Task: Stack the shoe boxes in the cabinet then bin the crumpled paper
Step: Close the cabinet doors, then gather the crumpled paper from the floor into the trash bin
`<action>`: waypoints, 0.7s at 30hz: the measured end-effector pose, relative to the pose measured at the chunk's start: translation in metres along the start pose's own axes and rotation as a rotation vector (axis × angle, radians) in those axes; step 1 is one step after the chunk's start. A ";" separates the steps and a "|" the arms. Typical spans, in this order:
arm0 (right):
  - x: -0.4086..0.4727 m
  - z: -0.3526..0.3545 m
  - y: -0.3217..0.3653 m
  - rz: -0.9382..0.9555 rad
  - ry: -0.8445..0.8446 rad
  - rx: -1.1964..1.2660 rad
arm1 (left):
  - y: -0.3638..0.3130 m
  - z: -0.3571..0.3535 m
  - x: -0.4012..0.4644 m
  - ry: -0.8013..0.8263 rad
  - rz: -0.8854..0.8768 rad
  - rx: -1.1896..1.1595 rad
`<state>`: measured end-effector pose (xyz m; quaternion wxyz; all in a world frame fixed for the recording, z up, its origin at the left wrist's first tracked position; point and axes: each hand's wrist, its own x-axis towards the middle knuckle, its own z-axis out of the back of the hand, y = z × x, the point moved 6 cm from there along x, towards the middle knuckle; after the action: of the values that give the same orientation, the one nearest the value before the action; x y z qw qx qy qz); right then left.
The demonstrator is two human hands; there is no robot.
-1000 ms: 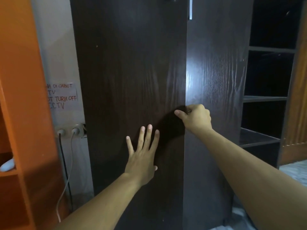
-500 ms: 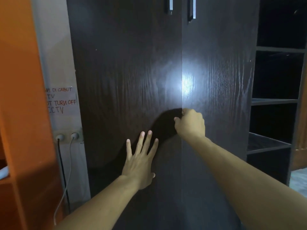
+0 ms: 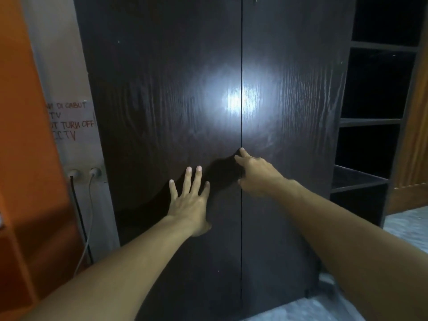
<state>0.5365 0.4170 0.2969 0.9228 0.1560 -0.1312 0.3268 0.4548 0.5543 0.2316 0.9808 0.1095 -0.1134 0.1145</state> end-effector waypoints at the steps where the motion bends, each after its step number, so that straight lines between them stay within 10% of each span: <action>1: -0.004 -0.002 -0.006 -0.010 0.015 0.010 | -0.003 0.002 -0.001 0.000 0.005 -0.007; 21: -0.192 -0.052 -0.281 -0.588 0.275 -0.090 | -0.271 -0.078 0.008 0.304 -0.486 -0.253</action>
<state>0.5803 0.1217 0.1263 0.9927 0.1007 0.0310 0.0583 0.5450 0.3174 0.1088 0.9910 -0.0077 0.0509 -0.1233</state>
